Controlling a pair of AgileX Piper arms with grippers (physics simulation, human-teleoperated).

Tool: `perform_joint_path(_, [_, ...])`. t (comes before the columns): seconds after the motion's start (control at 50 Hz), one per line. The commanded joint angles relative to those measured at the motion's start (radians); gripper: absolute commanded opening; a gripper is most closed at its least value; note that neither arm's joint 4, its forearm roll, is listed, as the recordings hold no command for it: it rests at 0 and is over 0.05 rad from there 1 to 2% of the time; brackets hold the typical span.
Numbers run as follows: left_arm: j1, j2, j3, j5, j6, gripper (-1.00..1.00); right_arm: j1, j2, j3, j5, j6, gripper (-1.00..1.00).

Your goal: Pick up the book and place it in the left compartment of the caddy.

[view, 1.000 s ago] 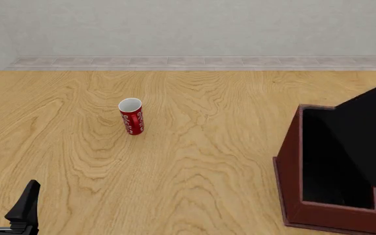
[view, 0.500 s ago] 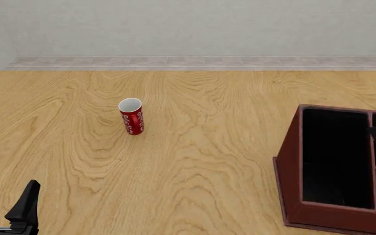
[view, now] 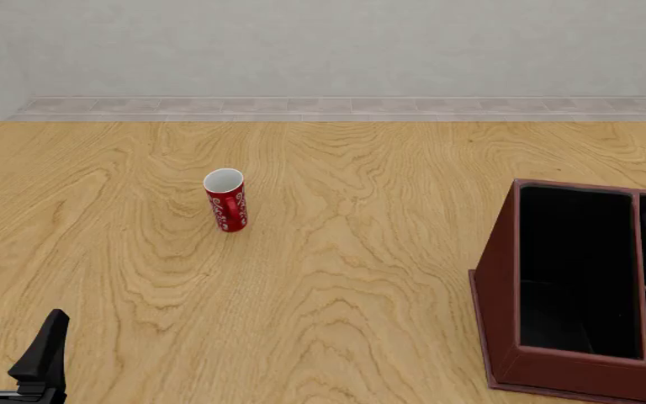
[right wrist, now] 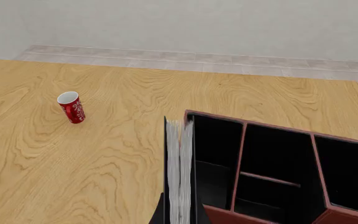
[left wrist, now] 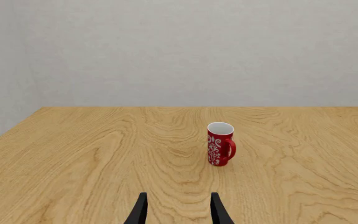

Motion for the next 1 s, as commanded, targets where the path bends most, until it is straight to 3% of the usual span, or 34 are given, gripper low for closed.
perform_joint_path(0.02, [0.0,0.0,0.0,0.0,0.0,1.0,-0.029,0.004,0.054,-0.059,0.036,-1.0])
perform_joint_path(0.6, [0.0,0.0,0.0,0.0,0.0,1.0,-0.146,-0.01,0.128,-0.141,0.092,-1.0])
perform_joint_path(1.0, [0.0,0.0,0.0,0.0,0.0,1.0,-0.152,-0.023,0.244,-0.212,0.097,-1.0])
